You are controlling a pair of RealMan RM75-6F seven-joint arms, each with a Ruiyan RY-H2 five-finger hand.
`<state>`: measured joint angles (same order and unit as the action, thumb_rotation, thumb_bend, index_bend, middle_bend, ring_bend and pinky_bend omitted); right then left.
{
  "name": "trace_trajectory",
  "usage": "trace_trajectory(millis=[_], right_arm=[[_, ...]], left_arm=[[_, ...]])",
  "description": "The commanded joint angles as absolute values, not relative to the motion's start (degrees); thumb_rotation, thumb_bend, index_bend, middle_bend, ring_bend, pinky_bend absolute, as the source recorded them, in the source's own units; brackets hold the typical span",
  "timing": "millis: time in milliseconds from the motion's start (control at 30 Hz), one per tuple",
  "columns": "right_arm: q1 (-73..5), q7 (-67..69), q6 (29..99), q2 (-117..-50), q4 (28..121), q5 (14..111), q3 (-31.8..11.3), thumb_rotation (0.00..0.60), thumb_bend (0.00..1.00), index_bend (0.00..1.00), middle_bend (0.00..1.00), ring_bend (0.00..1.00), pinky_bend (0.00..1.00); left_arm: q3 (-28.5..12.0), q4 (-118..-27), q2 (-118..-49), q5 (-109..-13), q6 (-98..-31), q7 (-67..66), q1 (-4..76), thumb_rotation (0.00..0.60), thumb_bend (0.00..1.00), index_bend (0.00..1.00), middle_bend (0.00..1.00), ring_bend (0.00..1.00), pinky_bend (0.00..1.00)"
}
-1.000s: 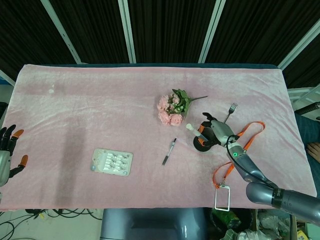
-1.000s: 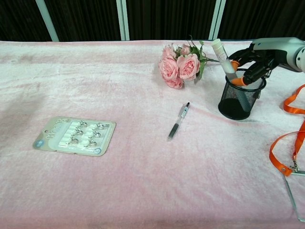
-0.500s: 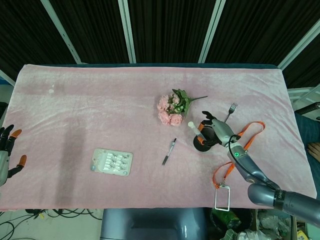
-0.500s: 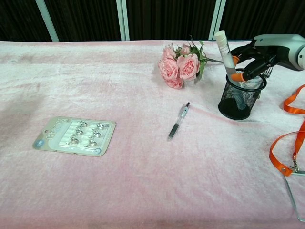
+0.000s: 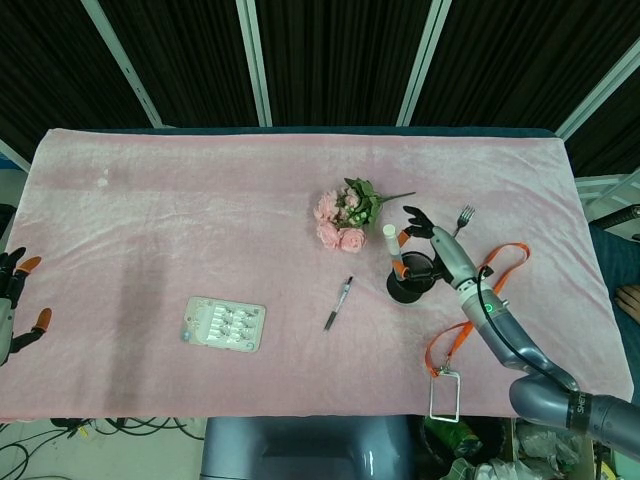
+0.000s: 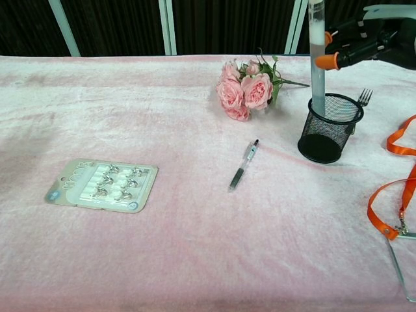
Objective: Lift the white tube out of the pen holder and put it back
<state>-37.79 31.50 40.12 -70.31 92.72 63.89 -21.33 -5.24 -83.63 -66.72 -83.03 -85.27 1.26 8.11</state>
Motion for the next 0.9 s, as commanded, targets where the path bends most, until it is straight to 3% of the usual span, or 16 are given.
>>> trace_trajectory(millis=[33, 300, 367, 533, 667, 767, 900], right_arm=[[-36.86, 35.64, 40.77, -67.71, 96.05, 65.84, -23.53, 0.600, 0.35, 0.63, 0.05, 0.09, 0.17], [-30.70, 59.61, 48.09, -62.63, 105.37, 75.11, -30.40, 0.600, 0.35, 0.64, 0.06, 0.09, 0.17], [-26.79, 76.79, 55.24, -62.08, 108.25, 78.52, -33.80, 0.600, 0.35, 0.64, 0.06, 0.09, 0.17], [-25.03, 92.72, 59.73, -60.36, 105.30, 87.00, -32.39, 0.600, 0.35, 0.64, 0.06, 0.09, 0.17], [-25.03, 96.37, 62.26, -59.95, 104.17, 90.74, -29.93, 0.600, 0.35, 0.65, 0.06, 0.09, 0.17], [-26.19, 86.10, 61.17, -60.69, 105.07, 95.24, -24.93, 0.600, 0.35, 0.66, 0.06, 0.09, 0.17], [-27.74, 75.84, 58.98, -62.05, 106.43, 95.54, -21.90, 0.600, 0.35, 0.66, 0.06, 0.09, 0.17]], left_arm=[[-5.31, -83.66, -66.64, -82.87, -85.14, 1.27, 8.10, 0.600, 0.35, 0.12, 0.03, 0.00, 0.02], [-5.27, -84.09, -66.39, -82.93, -85.43, 1.17, 7.81, 0.600, 0.35, 0.12, 0.03, 0.00, 0.02], [-5.45, -84.36, -66.21, -82.65, -85.84, 1.24, 7.51, 0.600, 0.35, 0.12, 0.03, 0.00, 0.02], [-5.52, -84.64, -66.14, -82.57, -85.76, 1.21, 7.49, 0.600, 0.35, 0.12, 0.03, 0.00, 0.02], [-5.53, -84.74, -66.24, -82.55, -85.63, 0.93, 7.53, 0.600, 0.35, 0.12, 0.03, 0.00, 0.02], [-5.52, -84.79, -66.38, -82.47, -85.38, 0.64, 7.60, 0.600, 0.35, 0.12, 0.03, 0.00, 0.02], [-5.58, -84.84, -66.43, -82.29, -85.22, 0.60, 7.61, 0.600, 0.35, 0.12, 0.03, 0.00, 0.02]])
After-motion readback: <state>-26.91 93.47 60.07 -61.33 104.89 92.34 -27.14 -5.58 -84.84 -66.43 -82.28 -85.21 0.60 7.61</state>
